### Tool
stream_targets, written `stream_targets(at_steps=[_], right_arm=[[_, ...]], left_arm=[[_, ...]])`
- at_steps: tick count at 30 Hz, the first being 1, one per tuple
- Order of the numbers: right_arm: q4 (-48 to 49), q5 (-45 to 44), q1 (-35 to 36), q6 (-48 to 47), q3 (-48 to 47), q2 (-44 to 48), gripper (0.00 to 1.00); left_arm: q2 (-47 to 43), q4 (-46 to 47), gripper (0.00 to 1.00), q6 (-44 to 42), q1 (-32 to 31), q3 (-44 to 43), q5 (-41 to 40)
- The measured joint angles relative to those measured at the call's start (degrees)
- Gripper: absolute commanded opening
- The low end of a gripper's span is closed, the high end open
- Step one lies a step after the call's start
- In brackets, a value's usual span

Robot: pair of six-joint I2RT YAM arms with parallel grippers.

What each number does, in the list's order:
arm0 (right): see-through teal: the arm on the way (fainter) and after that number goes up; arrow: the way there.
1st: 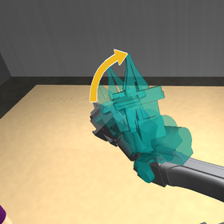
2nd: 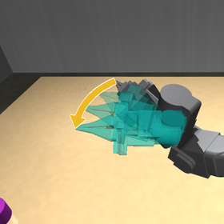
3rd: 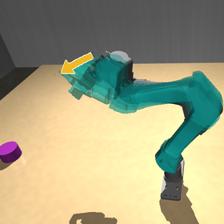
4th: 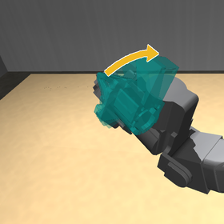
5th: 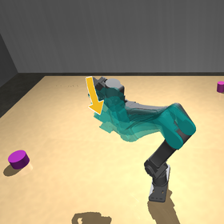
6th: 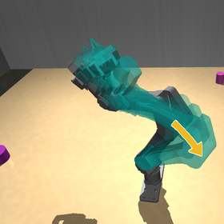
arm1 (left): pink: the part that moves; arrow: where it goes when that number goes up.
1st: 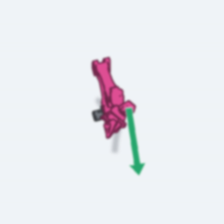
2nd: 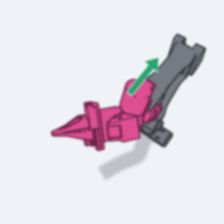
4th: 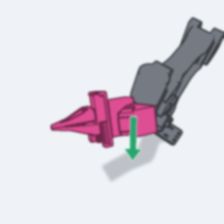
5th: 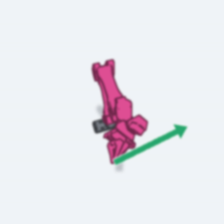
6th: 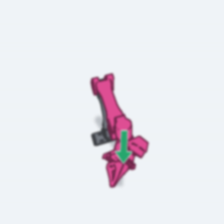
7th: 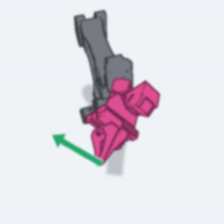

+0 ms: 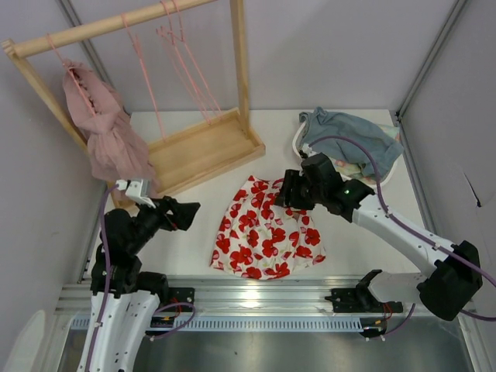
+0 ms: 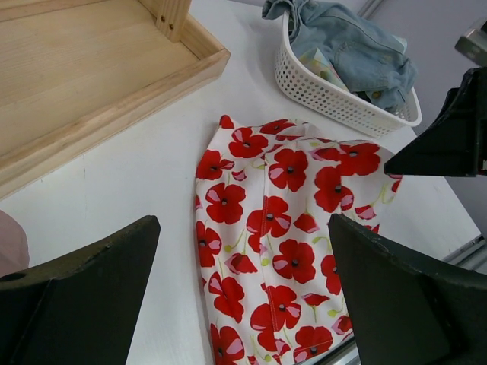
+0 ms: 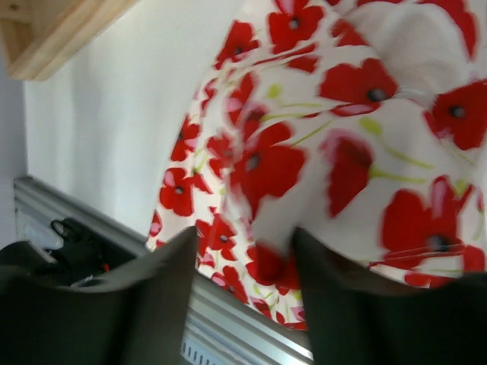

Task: Place the skirt on the hanger

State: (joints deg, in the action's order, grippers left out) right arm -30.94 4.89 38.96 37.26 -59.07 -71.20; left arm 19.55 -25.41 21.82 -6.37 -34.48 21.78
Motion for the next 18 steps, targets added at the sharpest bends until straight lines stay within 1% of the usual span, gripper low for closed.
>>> stream_targets(at_steps=[2, 3, 4, 5, 7, 9, 11, 13, 15, 17, 18], right_arm=[[0.28, 1.31, 1.05, -1.01, -1.73, -0.5, 0.95], [0.28, 2.23, 1.29, -1.77, -2.82, -1.05, 0.98], [-0.09, 3.78, 1.55, -3.56, -5.29, -2.47, 0.99], [-0.09, 4.02, 1.7, -3.72, -5.75, -2.73, 0.99], [-2.69, 4.39, 0.87, -5.4, -10.01, -4.26, 0.99], [-4.61, 3.17, -1.31, -6.25, -13.11, -4.33, 0.99], [-6.08, 0.66, -5.7, -6.29, -14.49, -2.78, 0.99], [-7.34, -2.29, -10.36, -6.01, -12.94, -0.04, 0.99], [-7.56, -4.68, -13.77, -5.49, -8.85, 3.56, 0.99], [-7.48, -5.11, -14.6, -4.66, -3.1, 7.45, 0.98], [-7.76, -5.05, -14.58, -4.35, -0.79, 8.63, 0.98]], left_arm=[[0.33, 0.02, 0.99, 0.02, 0.0, 0.02, 0.13], [0.39, 0.07, 0.99, 0.04, 0.0, 0.02, 0.11], [0.48, 0.13, 0.99, 0.13, -0.02, 0.04, 0.11], [0.68, 0.26, 0.99, 0.17, -0.15, 0.04, 0.11], [1.57, 2.21, 0.99, 1.57, -1.55, 0.7, -0.48], [3.37, 4.76, 0.99, 3.06, -5.44, 1.9, -1.68], [6.84, 6.19, 0.99, 4.2, -13.46, 2.45, -6.82], [12.02, 7.02, 0.99, 4.87, -21.7, 2.05, -13.4], [19.61, 7.1, 0.98, 5.42, -28.87, 0.15, -21.27], [28.57, 7.13, 0.97, 5.81, -32.74, -3.61, -26.32], [32.22, 7.43, 0.96, 5.84, -33.22, -5.05, -27.93]])
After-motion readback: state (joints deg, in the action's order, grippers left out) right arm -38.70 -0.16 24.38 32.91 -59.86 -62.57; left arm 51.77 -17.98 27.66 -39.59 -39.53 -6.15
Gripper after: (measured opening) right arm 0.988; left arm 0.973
